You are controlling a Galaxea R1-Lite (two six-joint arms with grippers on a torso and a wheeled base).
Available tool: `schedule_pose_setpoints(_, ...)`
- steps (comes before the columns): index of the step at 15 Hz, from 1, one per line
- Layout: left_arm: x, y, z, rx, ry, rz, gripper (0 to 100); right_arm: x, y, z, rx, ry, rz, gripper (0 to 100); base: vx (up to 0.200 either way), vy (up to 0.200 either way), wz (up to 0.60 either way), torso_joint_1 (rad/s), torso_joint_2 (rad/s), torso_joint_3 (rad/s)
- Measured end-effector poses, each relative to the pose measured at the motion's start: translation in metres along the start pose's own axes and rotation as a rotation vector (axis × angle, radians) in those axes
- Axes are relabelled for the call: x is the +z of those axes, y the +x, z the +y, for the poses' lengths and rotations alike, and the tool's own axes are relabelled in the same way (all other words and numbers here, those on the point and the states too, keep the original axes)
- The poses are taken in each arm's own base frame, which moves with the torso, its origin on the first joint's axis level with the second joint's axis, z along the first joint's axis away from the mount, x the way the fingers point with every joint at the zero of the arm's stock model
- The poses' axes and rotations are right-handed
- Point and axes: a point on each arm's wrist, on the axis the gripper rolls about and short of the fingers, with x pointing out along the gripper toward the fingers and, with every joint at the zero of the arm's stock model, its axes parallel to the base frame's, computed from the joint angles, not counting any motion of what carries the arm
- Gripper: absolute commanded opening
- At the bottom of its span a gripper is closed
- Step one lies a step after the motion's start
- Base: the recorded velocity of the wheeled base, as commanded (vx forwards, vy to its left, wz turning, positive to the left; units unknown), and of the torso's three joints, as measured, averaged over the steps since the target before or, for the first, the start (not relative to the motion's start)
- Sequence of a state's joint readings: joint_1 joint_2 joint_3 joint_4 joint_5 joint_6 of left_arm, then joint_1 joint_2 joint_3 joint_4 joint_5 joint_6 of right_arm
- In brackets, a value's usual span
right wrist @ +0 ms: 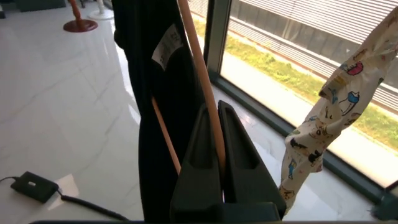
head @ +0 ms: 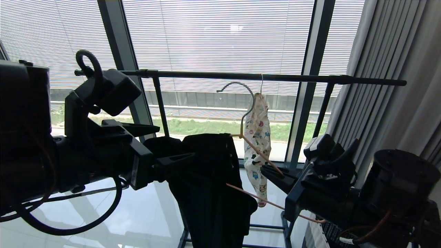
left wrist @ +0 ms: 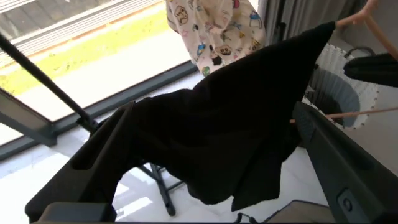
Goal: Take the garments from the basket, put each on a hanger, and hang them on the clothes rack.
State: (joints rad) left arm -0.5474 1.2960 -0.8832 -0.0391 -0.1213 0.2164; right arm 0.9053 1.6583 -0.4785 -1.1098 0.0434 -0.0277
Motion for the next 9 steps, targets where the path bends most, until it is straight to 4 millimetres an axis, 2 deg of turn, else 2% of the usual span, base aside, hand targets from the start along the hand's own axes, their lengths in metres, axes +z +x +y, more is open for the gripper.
schedule_pose_setpoints(4, -0.044, -0.018, -0.016, -0.196, 0.143, 0.039, 100, -0.027, -0.048, -0.001, 0.158, -0.138, 0.090, 0, 0.000, 0.000, 0.00, 0.000, 0.00, 0.000)
schedule_pose_setpoints(7, -0.063, -0.028, -0.037, -0.357, 0.201, 0.033, 100, -0.028, -0.058, 0.008, 0.201, -0.164, 0.085, 0, 0.000, 0.000, 0.00, 0.000, 0.00, 0.000)
schedule_pose_setpoints(9, -0.066, -0.029, -0.048, -0.422, 0.229, 0.030, 100, -0.027, -0.060, 0.013, 0.223, -0.186, 0.075, 0, 0.000, 0.000, 0.00, 0.000, 0.00, 0.000)
